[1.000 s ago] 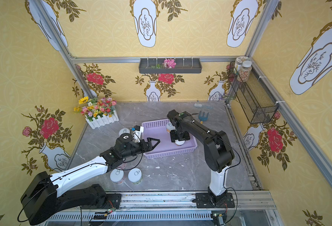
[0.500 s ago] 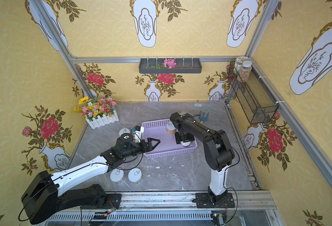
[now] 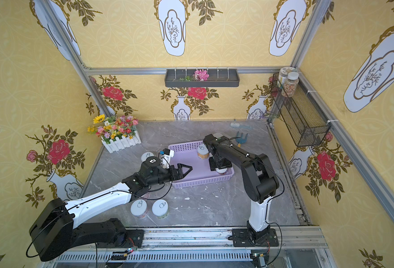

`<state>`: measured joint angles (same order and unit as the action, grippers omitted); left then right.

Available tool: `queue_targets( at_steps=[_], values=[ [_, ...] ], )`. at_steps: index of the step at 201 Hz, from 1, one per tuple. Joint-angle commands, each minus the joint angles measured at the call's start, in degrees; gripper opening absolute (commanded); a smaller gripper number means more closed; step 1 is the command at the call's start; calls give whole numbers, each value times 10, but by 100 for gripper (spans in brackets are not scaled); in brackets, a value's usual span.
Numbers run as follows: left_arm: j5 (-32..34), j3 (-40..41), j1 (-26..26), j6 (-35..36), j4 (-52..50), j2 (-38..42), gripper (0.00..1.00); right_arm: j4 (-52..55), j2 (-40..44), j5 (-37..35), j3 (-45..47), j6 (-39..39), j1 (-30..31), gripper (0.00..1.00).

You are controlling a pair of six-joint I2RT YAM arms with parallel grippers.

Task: Put the canned food in the basket
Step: Place the canned food in the basket, then pick up the canned food from the center of the board.

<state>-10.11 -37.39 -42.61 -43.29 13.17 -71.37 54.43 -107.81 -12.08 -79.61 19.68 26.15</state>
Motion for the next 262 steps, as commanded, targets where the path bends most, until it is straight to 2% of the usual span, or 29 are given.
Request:
queue_targets(
  at_steps=[1, 32, 92, 107, 132, 162, 190, 221, 262],
  values=[
    [-7, -4, 1, 9, -4, -5, 100, -13, -9, -16, 8, 10, -2, 75],
    [-10, -8, 0, 11, -6, -8, 100, -12, -5, -22, 10, 14, -2, 86],
    [18, -23, 1, 18, -44, -5, 100, 12, 24, -30, -8, 18, -1, 91],
    [51, -44, 1, 42, -90, -5, 100, 22, 45, -31, -14, 21, 5, 93],
    [145, -94, 1, 55, -203, -2, 100, 28, 90, -39, -6, 35, 24, 98],
    [237, -119, 7, 60, -294, 14, 100, -10, 150, -43, 24, 62, 100, 99],
    [249, -112, 43, 64, -331, 35, 100, -66, 177, -21, 46, 104, 169, 97],
    [257, -112, 92, 80, -371, 46, 100, -127, 184, 18, 62, 136, 209, 97],
    [218, -122, 161, 124, -397, 28, 100, -259, 212, 81, 108, 162, 245, 97]
  ],
)
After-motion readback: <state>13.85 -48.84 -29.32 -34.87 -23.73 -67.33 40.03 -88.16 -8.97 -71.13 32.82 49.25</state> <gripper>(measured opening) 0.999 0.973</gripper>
